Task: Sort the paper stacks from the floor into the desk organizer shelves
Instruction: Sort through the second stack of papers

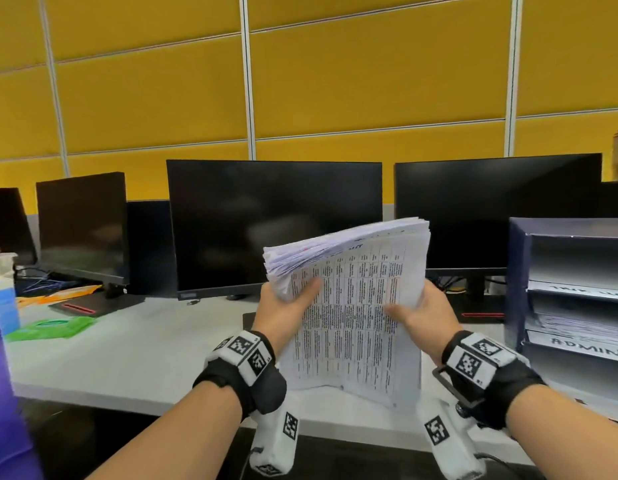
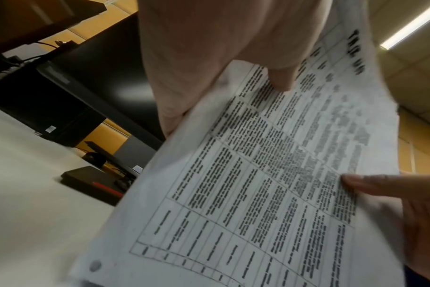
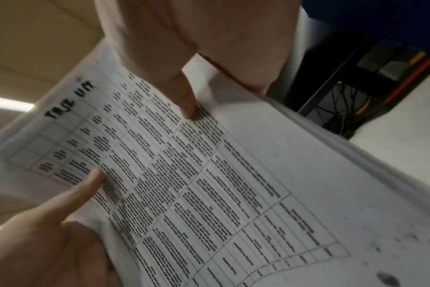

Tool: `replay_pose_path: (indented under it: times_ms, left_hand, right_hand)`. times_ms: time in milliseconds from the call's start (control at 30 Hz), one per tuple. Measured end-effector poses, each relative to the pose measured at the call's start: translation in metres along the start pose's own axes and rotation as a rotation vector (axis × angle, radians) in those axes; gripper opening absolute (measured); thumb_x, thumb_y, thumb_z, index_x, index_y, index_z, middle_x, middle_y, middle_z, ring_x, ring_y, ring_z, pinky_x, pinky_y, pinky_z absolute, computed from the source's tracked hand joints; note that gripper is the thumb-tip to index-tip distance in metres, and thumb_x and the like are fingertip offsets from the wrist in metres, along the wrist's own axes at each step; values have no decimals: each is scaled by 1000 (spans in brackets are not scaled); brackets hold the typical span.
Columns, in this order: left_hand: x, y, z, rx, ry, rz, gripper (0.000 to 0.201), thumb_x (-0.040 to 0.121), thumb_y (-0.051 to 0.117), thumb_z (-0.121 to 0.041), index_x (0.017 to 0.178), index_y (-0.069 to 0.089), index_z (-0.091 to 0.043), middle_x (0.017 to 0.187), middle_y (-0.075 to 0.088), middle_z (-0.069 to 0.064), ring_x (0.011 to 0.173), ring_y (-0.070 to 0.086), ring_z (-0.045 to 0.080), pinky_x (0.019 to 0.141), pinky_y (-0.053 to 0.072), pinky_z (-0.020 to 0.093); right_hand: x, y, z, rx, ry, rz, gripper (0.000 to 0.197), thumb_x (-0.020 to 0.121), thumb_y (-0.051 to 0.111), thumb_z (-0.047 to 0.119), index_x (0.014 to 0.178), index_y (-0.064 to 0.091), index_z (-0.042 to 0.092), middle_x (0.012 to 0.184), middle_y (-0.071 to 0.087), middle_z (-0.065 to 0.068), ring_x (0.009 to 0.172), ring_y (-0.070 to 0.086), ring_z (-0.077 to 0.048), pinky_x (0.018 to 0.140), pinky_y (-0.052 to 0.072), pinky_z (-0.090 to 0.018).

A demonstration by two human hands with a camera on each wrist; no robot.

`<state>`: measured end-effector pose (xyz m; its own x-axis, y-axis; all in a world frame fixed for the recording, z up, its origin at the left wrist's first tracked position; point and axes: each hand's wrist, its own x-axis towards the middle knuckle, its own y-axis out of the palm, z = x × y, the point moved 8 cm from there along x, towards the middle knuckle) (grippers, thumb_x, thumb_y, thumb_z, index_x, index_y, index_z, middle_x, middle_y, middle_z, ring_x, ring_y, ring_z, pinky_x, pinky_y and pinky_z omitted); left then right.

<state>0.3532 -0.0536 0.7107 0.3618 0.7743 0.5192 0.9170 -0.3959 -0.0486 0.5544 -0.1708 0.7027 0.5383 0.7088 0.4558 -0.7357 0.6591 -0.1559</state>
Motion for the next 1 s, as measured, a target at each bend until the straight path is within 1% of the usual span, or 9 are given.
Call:
replay_pose_path:
  times_ms: [67, 233, 333, 400, 500, 567, 700, 867, 1000]
  left_hand:
    - [0, -2, 7, -4, -57, -22, 50, 76, 74, -51, 116, 55, -27, 112, 69, -5, 100, 67, 12, 89, 54, 36]
    - [-9, 4, 1, 121, -28, -73, 15, 97, 54, -30, 112, 57, -27, 108, 67, -6, 101, 64, 14, 94, 51, 39]
    - [-10, 7, -9, 62, -1, -145, 23, 98, 53, -28, 121, 51, -28, 118, 60, -11, 109, 57, 8, 98, 44, 31]
    - [-17, 4, 5, -1, -86, -175, 25, 94, 60, -27, 117, 48, -25, 108, 59, -13, 97, 57, 2, 90, 45, 29]
    - [-32, 2, 37, 45, -263, -106, 41, 83, 71, -35, 115, 53, -16, 105, 66, 5, 91, 65, 17, 79, 55, 36]
    - [-32, 1, 43, 131, -231, -39, 38, 74, 73, -38, 106, 64, -20, 102, 70, 15, 90, 68, 26, 79, 58, 47]
    - [-24, -12, 37, 143, -198, -109, 67, 51, 80, -56, 107, 61, -23, 97, 72, 1, 87, 71, 19, 77, 59, 46]
    - [-28, -7, 39, 174, -236, -58, 23, 89, 62, -43, 107, 64, -28, 103, 72, -3, 96, 68, 19, 91, 53, 47]
    - [-28, -7, 31, 266, -146, -100, 30, 98, 50, -36, 124, 57, -22, 114, 67, -2, 103, 63, 18, 96, 50, 42]
  right_hand:
    - [-1, -5, -2, 23, 9, -70, 42, 83, 67, 0, 120, 55, 16, 112, 66, -1, 104, 63, -20, 89, 52, -39]
    - [-15, 8, 14, -78, -77, -77, 40, 89, 56, -3, 121, 52, 19, 114, 62, 3, 103, 58, -12, 87, 47, -28]
    - [-18, 11, 25, -8, -152, -145, 42, 90, 52, -4, 121, 48, 23, 112, 60, 6, 105, 57, -12, 93, 49, -32]
    - [-21, 20, 12, -17, -85, -95, 43, 90, 53, -2, 124, 42, 21, 107, 56, 7, 99, 55, -11, 86, 49, -28]
    - [-26, 26, -31, -122, 76, -8, 43, 89, 55, 0, 126, 38, 13, 103, 55, 3, 89, 55, -10, 73, 45, -19]
    - [-26, 15, -45, -162, 95, -67, 42, 85, 59, 1, 124, 45, 12, 108, 60, 0, 99, 59, -17, 83, 47, -27]
    - [-28, -4, -42, -142, 78, -179, 38, 84, 64, -2, 115, 47, 12, 106, 57, 0, 99, 54, -16, 90, 42, -29]
    - [-32, 10, -47, -192, 118, -13, 46, 86, 60, -4, 126, 43, 12, 112, 56, 3, 107, 53, -14, 93, 39, -25]
    - [-33, 9, -32, -207, 34, -36, 42, 90, 54, -5, 125, 46, 17, 112, 56, 4, 103, 51, -10, 90, 39, -21]
